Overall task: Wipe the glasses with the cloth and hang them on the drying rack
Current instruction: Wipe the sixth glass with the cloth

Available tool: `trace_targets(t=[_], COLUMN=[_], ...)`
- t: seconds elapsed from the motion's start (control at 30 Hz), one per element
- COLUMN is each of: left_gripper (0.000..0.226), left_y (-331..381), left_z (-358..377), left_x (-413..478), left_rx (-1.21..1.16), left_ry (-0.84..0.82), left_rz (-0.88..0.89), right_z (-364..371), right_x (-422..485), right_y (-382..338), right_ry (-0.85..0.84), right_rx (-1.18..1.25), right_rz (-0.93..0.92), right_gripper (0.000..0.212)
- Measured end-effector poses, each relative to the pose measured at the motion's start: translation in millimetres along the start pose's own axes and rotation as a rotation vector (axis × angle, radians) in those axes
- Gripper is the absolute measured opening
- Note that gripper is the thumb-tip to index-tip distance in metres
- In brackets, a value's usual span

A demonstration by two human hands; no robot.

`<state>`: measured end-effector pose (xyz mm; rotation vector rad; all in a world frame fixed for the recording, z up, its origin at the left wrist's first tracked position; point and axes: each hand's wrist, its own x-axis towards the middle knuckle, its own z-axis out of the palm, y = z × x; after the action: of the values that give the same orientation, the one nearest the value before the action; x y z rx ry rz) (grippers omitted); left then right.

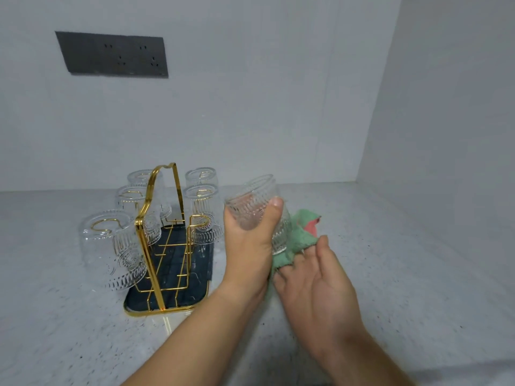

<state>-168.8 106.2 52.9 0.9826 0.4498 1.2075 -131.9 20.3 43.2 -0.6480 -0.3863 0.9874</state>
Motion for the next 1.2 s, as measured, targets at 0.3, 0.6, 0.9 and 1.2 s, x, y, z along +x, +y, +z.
trace_targets(t=[0.3,0.6,0.9,1.2], left_gripper=[0.066,0.058,0.054,0.068], left_y=[-15,-4,-8,-6], left_z=[-3,-8,14,4], left_x=[-14,-3,-25,-20], left_rx=[0.212,0.263,0.157,0.368], left_ry=[-0.034,0.020,-0.017,-0.039], left_rz=[0.087,0.161,0.157,0.281], right_z=[-11,-12,-9,-17], right_x=[15,-1,13,10], right_y=[-3,-13,-10,-4], right_ry=[-0.029,0.031,-0.037,-0.122], right_rx=[0.138,-0.022,0.072,0.088], right_rz=[0.164,0.160,0.135,0.175], right_gripper=[0.072,0.076,0.085,0.086])
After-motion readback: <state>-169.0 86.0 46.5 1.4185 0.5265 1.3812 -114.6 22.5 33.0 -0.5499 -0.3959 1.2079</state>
